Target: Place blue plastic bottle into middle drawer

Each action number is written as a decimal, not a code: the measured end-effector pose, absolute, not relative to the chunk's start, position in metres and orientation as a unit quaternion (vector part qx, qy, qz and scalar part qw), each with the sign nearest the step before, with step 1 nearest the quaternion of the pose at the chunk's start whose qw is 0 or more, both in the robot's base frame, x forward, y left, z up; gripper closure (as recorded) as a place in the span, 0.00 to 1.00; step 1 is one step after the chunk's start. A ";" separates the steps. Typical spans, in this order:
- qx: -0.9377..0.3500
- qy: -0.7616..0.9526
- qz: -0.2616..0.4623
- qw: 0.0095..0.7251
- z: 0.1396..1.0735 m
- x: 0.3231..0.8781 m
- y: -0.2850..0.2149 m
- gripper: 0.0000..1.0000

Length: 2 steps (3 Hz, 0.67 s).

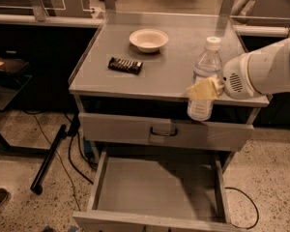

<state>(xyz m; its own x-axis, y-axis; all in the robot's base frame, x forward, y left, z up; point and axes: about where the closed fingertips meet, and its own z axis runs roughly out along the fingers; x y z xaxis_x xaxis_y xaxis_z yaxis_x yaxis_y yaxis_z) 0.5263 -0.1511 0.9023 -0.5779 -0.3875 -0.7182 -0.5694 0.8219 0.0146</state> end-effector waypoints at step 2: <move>-0.251 0.890 0.131 0.357 0.879 0.514 -0.148 1.00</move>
Offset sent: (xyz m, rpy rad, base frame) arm -0.0352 0.0058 -0.0760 0.0633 0.1283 -0.1037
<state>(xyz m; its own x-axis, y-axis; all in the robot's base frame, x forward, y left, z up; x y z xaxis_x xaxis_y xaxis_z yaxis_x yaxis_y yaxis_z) 0.5141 -0.1484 0.8786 -0.6186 -0.3531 -0.7018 -0.5398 0.8401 0.0531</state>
